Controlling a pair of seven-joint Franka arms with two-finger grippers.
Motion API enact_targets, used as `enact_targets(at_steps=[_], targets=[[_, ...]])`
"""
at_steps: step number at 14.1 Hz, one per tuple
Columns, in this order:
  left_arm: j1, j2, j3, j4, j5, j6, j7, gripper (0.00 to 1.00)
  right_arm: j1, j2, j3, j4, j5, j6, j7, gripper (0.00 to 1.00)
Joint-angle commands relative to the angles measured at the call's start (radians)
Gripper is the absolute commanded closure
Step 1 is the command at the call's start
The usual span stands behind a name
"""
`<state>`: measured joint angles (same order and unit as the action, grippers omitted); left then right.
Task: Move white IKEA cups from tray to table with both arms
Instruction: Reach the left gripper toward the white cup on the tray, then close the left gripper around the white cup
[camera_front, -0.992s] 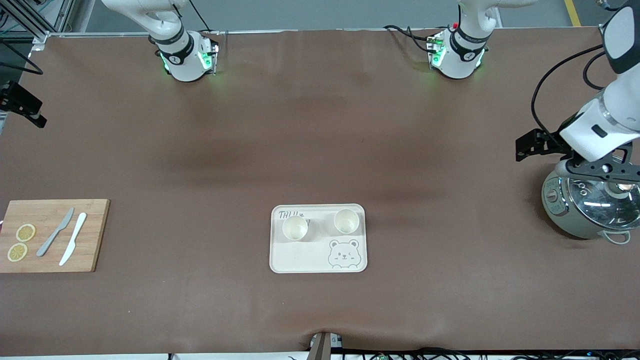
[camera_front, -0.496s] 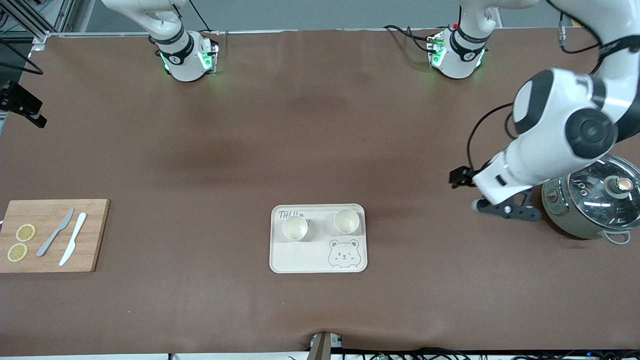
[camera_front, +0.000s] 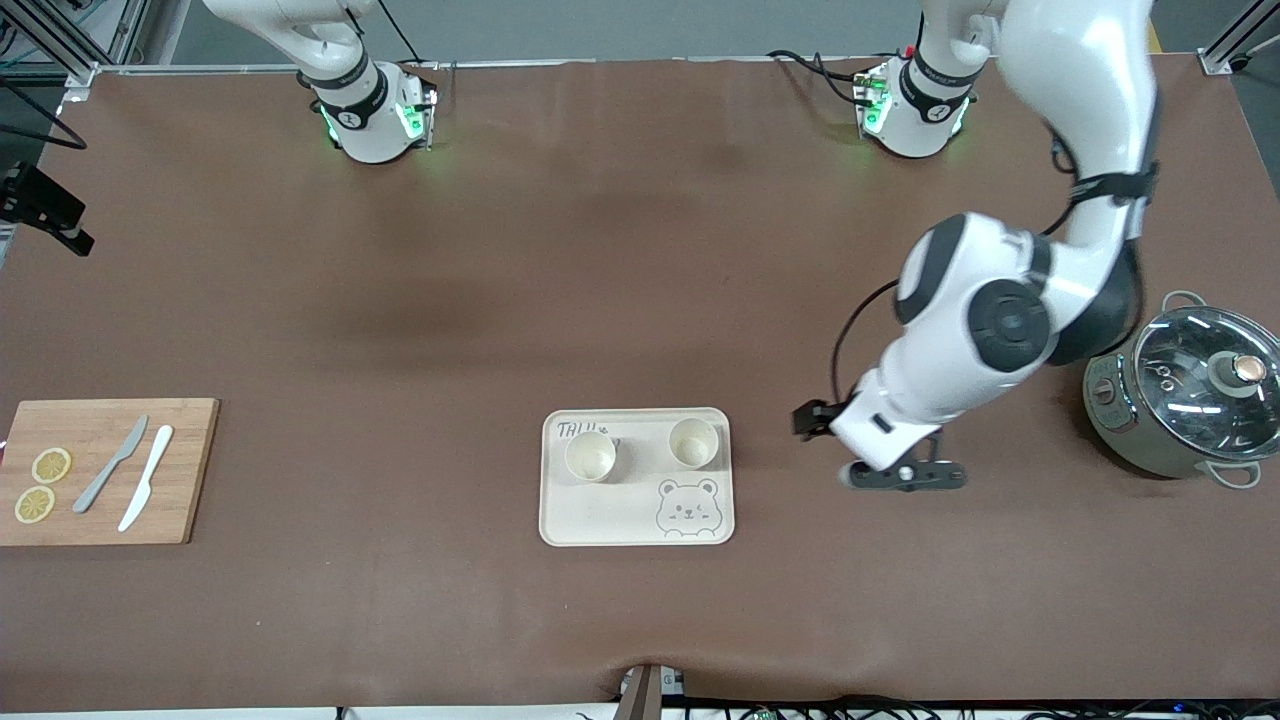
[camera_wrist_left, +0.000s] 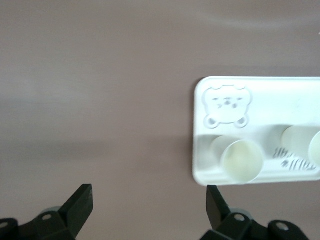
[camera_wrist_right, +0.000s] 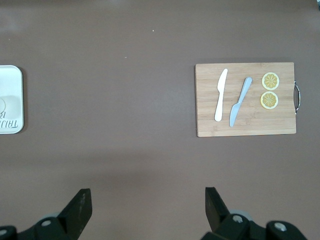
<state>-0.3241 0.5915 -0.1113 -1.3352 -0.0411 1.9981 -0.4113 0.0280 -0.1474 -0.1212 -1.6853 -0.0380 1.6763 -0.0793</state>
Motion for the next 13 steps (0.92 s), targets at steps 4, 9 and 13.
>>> enact_targets(at_steps=[4, 9, 13], targets=[[-0.084, 0.106, 0.012, 0.044, -0.003, 0.025, -0.047, 0.00, -0.002, 0.017, 0.002, 0.024, 0.015, -0.013, -0.007, 0.00], [-0.118, 0.172, 0.012, 0.044, 0.003, 0.070, -0.052, 0.00, -0.002, 0.017, 0.002, 0.024, 0.015, -0.013, -0.007, 0.00], [-0.141, 0.228, 0.019, 0.044, 0.004, 0.154, -0.066, 0.00, -0.002, 0.019, 0.002, 0.024, 0.015, -0.013, -0.007, 0.00]])
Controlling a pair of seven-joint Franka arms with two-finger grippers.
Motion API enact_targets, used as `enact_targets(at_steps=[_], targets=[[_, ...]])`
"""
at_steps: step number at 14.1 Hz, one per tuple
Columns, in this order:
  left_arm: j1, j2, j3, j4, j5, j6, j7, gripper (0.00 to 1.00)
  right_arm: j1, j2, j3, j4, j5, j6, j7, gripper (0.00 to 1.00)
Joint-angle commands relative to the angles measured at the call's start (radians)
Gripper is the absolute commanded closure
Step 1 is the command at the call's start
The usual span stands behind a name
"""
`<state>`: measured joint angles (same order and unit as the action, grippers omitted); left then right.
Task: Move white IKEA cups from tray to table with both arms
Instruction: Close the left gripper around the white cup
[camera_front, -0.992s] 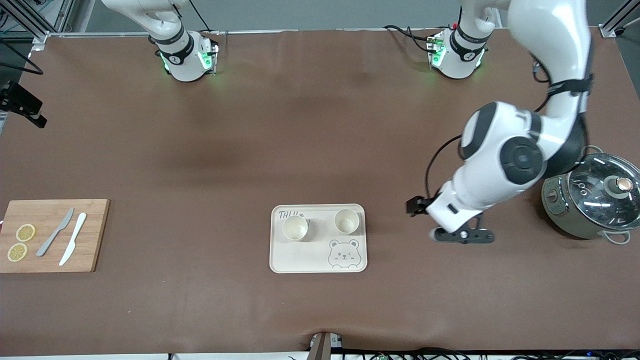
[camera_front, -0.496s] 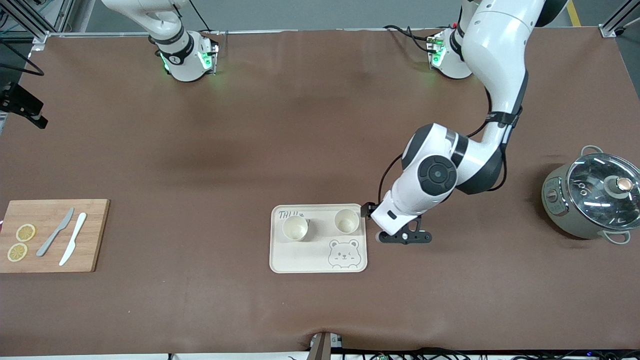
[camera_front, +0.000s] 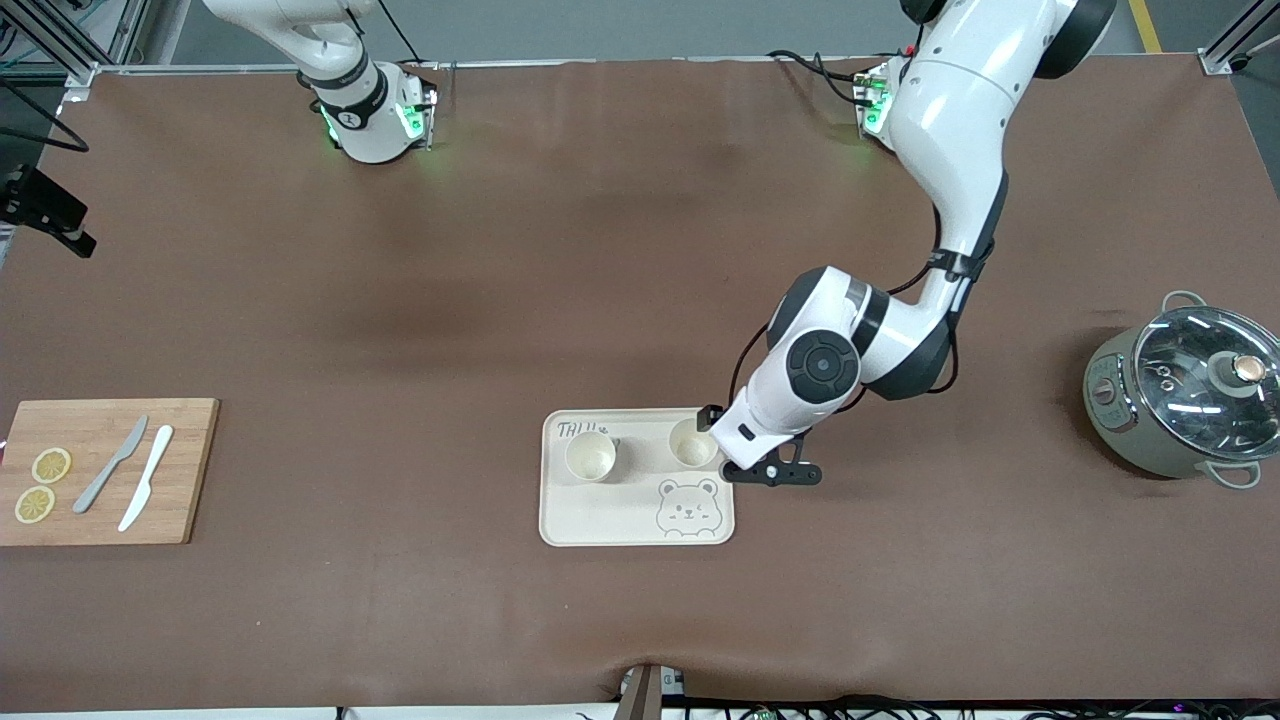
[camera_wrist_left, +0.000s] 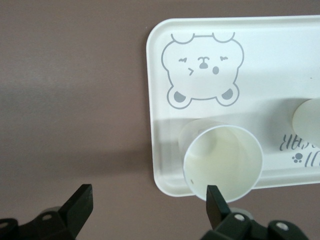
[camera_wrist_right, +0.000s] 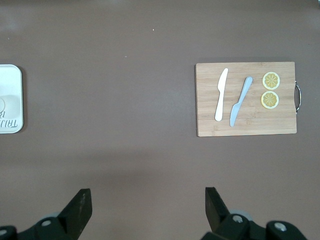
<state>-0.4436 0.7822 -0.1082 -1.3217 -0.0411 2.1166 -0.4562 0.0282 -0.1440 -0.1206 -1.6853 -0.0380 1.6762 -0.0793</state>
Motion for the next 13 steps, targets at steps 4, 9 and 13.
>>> enact_targets(at_steps=[4, 9, 13], targets=[[-0.038, 0.069, 0.016, 0.027, 0.004, 0.082, -0.021, 0.00, -0.002, 0.015, 0.001, 0.024, 0.015, -0.013, -0.007, 0.00], [-0.040, 0.098, 0.016, 0.027, 0.004, 0.141, -0.022, 0.00, -0.004, 0.014, 0.001, 0.024, 0.015, -0.013, -0.007, 0.00], [-0.055, 0.109, 0.016, 0.019, 0.017, 0.187, -0.039, 0.00, -0.004, 0.015, 0.001, 0.024, 0.015, -0.013, -0.007, 0.00]])
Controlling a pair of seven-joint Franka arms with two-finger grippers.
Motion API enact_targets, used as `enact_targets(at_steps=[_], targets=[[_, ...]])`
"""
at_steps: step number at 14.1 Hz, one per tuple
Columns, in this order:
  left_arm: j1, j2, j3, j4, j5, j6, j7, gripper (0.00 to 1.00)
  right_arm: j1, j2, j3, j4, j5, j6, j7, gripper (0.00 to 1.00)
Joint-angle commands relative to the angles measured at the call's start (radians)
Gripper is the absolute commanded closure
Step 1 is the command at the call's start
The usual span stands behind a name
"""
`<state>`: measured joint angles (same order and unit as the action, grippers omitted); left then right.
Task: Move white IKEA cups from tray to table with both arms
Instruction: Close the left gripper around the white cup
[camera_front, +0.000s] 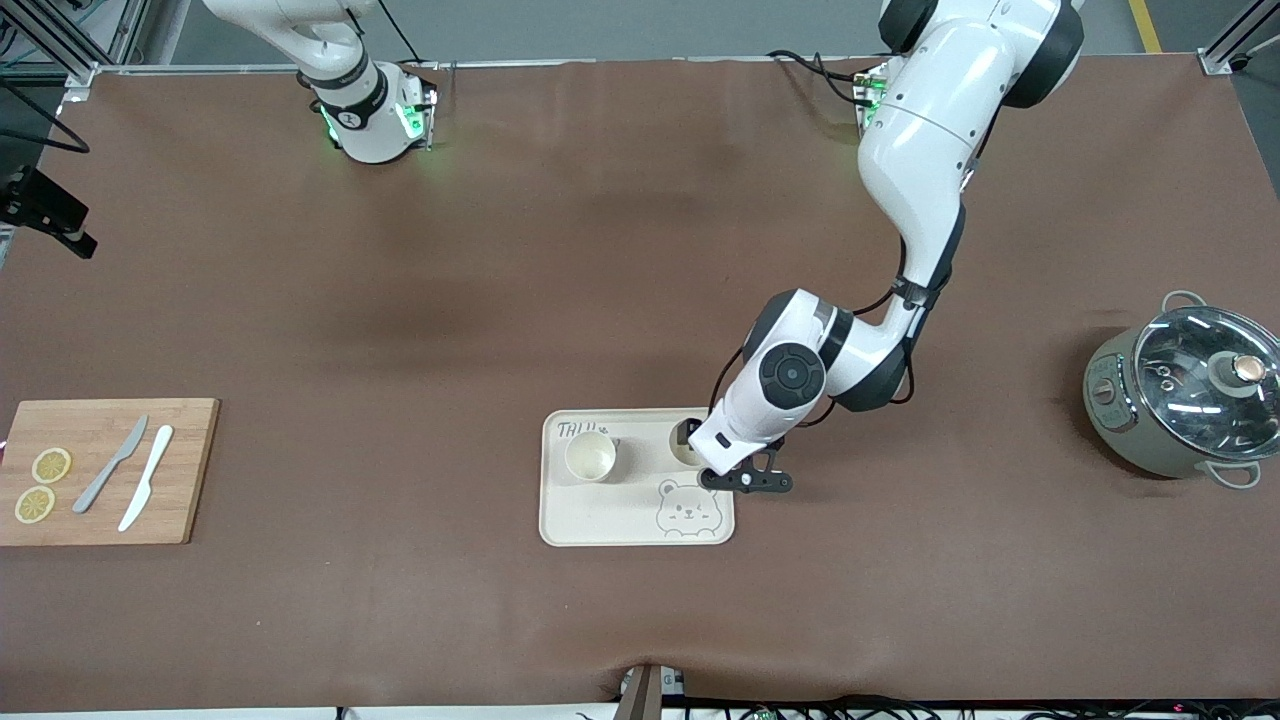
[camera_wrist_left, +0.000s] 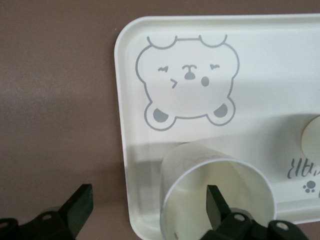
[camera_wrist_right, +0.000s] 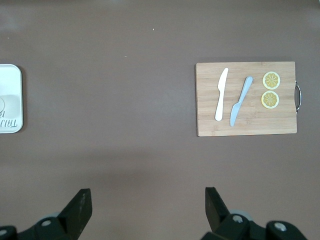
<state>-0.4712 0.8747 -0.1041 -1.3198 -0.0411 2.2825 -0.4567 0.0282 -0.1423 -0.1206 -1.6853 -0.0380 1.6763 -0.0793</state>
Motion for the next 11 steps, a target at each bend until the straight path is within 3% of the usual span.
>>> enact_targets(at_steps=[1, 2, 3, 4, 11], targets=[[-0.029, 0.020, 0.012, 0.019, 0.018, 0.023, -0.057, 0.00, -0.004, 0.013, 0.001, 0.024, 0.015, -0.013, -0.007, 0.00], [-0.029, 0.020, 0.012, 0.019, 0.017, 0.025, -0.083, 0.08, -0.005, 0.013, 0.001, 0.024, 0.015, -0.013, -0.007, 0.00], [-0.027, 0.020, 0.011, 0.019, 0.015, 0.025, -0.114, 0.76, -0.004, 0.013, 0.001, 0.024, 0.015, -0.013, -0.007, 0.00], [-0.029, 0.020, 0.011, 0.019, 0.018, 0.025, -0.149, 1.00, -0.004, 0.013, 0.001, 0.024, 0.015, -0.013, -0.007, 0.00], [-0.026, 0.026, 0.011, 0.017, 0.035, 0.025, -0.148, 1.00, 0.001, 0.024, 0.002, 0.024, 0.017, -0.012, -0.007, 0.00]])
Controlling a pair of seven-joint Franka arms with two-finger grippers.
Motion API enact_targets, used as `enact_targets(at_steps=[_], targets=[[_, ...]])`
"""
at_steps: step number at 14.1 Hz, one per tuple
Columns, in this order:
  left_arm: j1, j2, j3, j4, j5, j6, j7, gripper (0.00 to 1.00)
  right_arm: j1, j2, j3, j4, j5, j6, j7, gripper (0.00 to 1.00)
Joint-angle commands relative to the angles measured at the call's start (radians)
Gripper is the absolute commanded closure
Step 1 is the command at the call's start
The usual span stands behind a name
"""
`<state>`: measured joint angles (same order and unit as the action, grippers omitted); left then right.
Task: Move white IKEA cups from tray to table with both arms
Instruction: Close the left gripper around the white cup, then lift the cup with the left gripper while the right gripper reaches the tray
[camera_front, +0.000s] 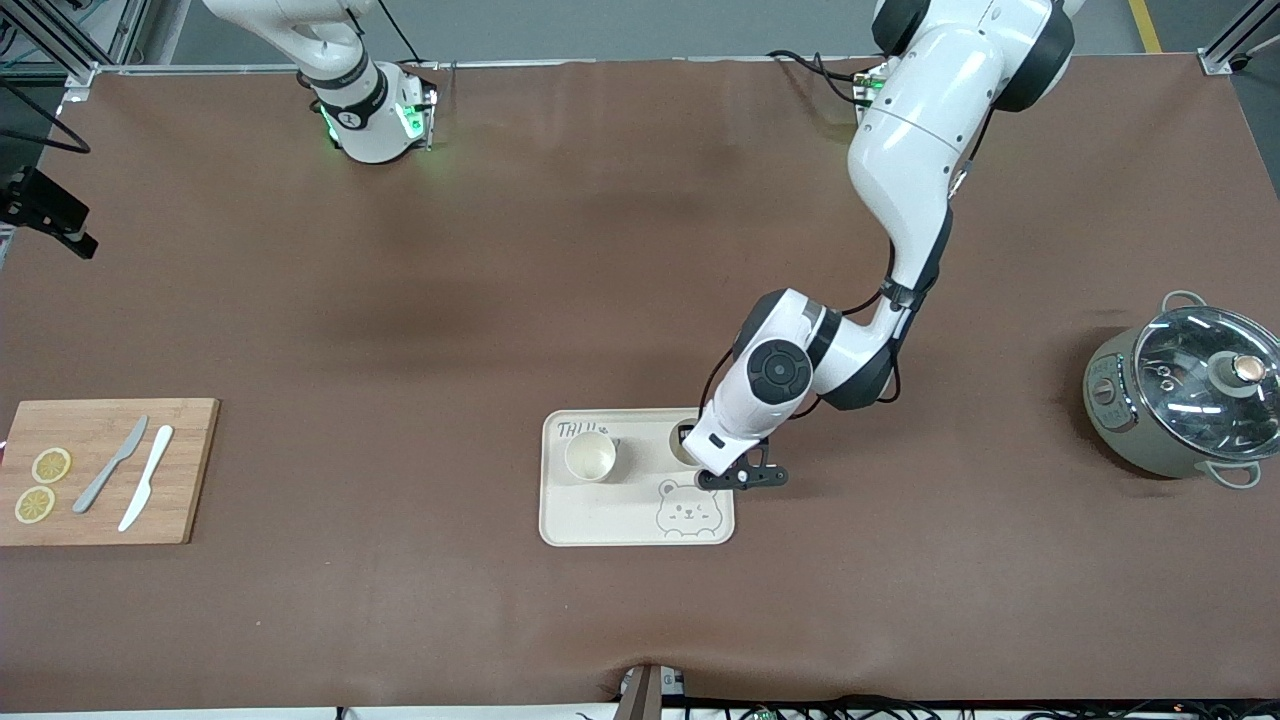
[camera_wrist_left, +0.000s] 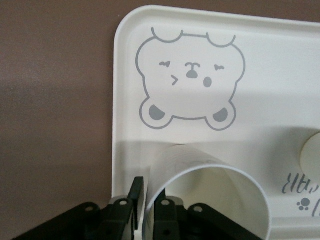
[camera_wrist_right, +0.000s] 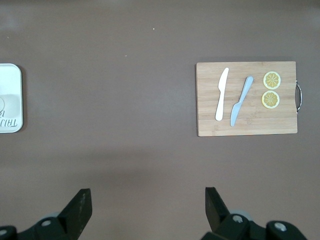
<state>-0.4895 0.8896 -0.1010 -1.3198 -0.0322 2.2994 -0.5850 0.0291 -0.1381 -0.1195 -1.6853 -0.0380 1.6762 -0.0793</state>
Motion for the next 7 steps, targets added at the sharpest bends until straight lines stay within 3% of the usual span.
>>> enact_targets(at_steps=[1, 4, 7], targets=[[-0.008, 0.011, 0.007, 0.017, 0.028, 0.008, -0.019, 1.00, 0.000, 0.021, 0.001, 0.024, 0.016, -0.012, -0.007, 0.00], [-0.004, -0.023, 0.009, 0.016, 0.043, -0.018, -0.025, 1.00, 0.005, 0.031, 0.001, 0.022, 0.015, -0.013, -0.007, 0.00], [0.038, -0.139, 0.021, 0.011, 0.147, -0.242, -0.015, 1.00, 0.009, 0.032, 0.001, 0.022, 0.015, -0.007, -0.002, 0.00]])
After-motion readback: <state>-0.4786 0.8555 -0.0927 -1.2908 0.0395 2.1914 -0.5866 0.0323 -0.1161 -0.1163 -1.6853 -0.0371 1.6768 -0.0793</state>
